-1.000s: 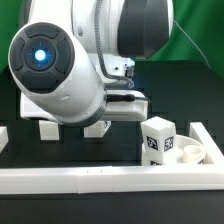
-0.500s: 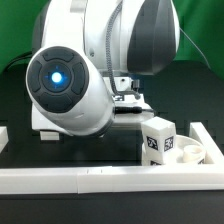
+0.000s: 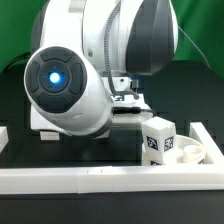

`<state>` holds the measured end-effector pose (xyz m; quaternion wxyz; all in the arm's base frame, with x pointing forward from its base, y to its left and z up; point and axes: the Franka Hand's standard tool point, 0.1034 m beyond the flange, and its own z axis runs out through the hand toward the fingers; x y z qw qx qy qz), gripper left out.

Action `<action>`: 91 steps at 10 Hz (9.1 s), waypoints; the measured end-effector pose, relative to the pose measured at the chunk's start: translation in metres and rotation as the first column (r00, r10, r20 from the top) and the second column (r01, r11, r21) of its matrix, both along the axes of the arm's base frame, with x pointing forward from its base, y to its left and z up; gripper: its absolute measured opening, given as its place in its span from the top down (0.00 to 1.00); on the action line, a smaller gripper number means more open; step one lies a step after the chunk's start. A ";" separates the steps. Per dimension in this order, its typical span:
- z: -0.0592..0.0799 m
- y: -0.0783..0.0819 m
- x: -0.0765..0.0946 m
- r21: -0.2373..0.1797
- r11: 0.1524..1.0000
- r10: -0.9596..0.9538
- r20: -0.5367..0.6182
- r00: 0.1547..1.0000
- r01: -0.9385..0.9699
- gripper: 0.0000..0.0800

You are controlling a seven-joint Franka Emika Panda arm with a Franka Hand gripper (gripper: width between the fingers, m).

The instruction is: Assemble stool

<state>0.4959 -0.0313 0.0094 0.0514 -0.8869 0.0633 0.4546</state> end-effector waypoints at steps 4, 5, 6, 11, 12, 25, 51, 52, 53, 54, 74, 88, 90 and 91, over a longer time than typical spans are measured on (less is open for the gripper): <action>0.000 0.000 0.000 0.000 1.000 0.000 0.000 1.000 0.000 0.59; 0.004 0.000 0.001 0.002 1.000 -0.001 -0.002 1.000 0.001 0.59; 0.024 0.002 0.009 0.009 1.000 0.000 0.004 1.000 0.000 0.59; 0.056 0.020 0.040 -0.020 0.999 0.042 0.187 0.982 -0.039 0.59; 0.057 0.021 0.042 -0.029 0.999 0.041 0.244 0.969 -0.035 0.59; 0.150 0.111 0.127 -0.037 0.985 -0.049 0.879 0.474 0.169 0.59; 0.089 0.145 0.122 0.116 0.950 -0.151 0.983 0.100 0.291 0.59; 0.089 0.144 0.123 0.116 0.950 -0.150 0.984 0.099 0.291 0.59; 0.089 0.142 0.123 0.115 0.949 -0.150 0.984 0.100 0.293 0.59; 0.090 0.142 0.124 0.116 0.949 -0.151 0.984 0.098 0.294 0.59; 0.077 0.144 0.119 0.084 0.951 -0.116 0.989 0.092 0.298 0.30; 0.098 0.152 0.114 0.064 0.983 -0.118 0.937 0.330 0.171 0.19; 0.099 0.152 0.116 0.085 0.982 -0.150 0.891 0.429 0.168 0.19; 0.100 0.151 0.119 0.083 0.983 -0.146 0.899 0.414 0.166 0.19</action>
Offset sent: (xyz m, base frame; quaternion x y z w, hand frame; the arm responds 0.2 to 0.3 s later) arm 0.0000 0.0000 0.0000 0.0000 0.0000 0.0000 1.0000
